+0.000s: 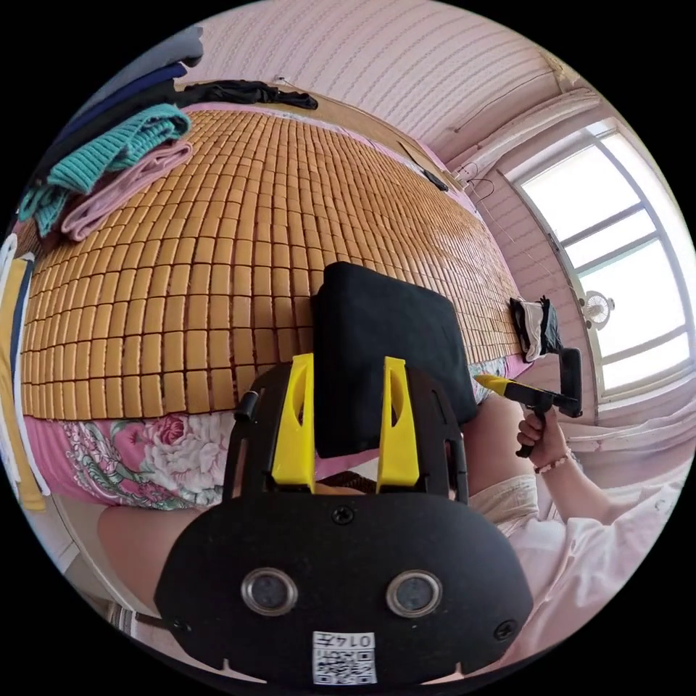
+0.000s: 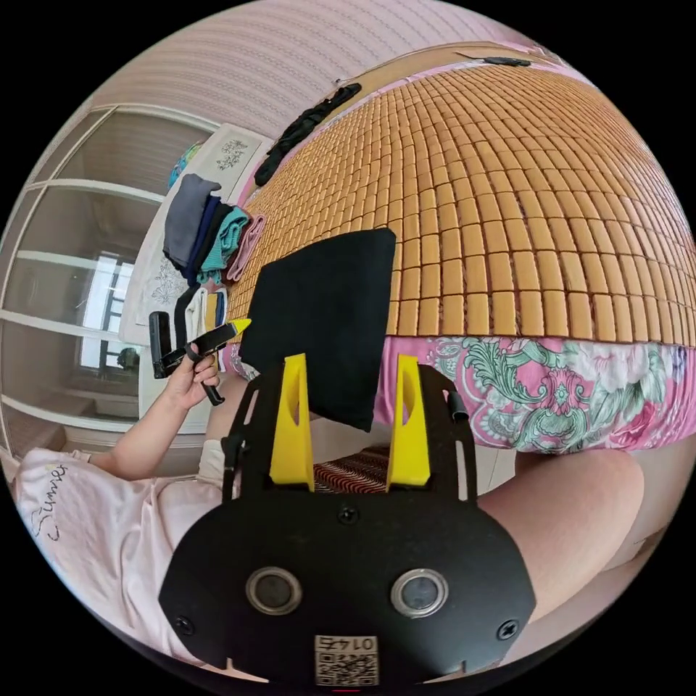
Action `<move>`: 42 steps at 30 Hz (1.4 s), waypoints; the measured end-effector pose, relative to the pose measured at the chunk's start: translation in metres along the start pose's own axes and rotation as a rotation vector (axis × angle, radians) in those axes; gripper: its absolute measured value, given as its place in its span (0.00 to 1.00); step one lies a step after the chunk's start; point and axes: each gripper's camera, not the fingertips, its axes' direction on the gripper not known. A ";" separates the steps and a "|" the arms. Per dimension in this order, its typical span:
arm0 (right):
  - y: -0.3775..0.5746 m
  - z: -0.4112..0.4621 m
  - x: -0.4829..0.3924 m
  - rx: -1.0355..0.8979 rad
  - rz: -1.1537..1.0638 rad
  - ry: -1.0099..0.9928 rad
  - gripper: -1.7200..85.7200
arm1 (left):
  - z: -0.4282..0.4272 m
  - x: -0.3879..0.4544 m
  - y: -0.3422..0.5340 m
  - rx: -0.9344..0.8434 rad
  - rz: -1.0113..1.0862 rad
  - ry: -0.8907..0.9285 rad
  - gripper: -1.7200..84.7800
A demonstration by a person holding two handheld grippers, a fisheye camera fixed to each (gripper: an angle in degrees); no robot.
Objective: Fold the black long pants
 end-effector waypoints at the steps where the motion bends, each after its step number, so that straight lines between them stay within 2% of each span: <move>1: -0.003 0.000 0.006 0.026 0.028 -0.052 0.21 | 0.006 -0.003 -0.004 -0.024 -0.005 0.020 0.18; 2: -0.004 0.000 0.014 0.068 0.069 -0.125 0.20 | 0.016 -0.009 -0.011 -0.063 -0.012 0.083 0.18; 5: -0.005 0.003 0.027 0.102 0.143 -0.229 0.18 | 0.019 -0.017 -0.020 -0.069 -0.029 0.109 0.18; 9: -0.003 0.010 0.026 0.059 0.147 -0.258 0.15 | 0.010 -0.020 -0.026 0.021 -0.012 0.095 0.18; 13: -0.003 0.003 0.022 0.054 0.169 -0.317 0.14 | 0.041 -0.012 -0.025 -0.072 0.098 0.116 0.19; 15: -0.005 -0.001 0.019 0.013 0.178 -0.326 0.12 | 0.045 -0.004 -0.014 0.007 0.150 0.090 0.18; 21: -0.006 -0.041 -0.055 -0.045 -0.100 -0.092 0.08 | 0.046 0.010 -0.001 -0.002 0.148 0.135 0.10; 25: 0.005 -0.102 -0.121 0.038 -0.332 -0.006 0.07 | 0.050 0.044 0.018 0.024 0.199 0.155 0.09; 28: 0.016 -0.161 -0.160 0.110 -0.487 0.200 0.06 | 0.065 0.083 0.029 0.097 0.199 0.293 0.09; 30: 0.021 -0.203 -0.164 0.151 -0.522 0.257 0.06 | 0.082 0.129 0.024 0.158 0.207 0.390 0.09; 34: 0.035 -0.313 -0.140 0.244 -0.518 0.381 0.06 | 0.110 0.232 -0.003 0.194 0.337 0.452 0.09; 39: 0.046 -0.458 -0.081 0.342 -0.412 0.512 0.07 | 0.158 0.421 -0.045 0.184 0.565 0.549 0.09; 40: 0.048 -0.495 -0.066 0.374 -0.385 0.562 0.08 | 0.163 0.445 -0.049 0.181 0.592 0.552 0.10; 42: 0.047 -0.547 -0.041 0.417 -0.325 0.659 0.08 | 0.185 0.545 -0.062 0.162 0.720 0.464 0.11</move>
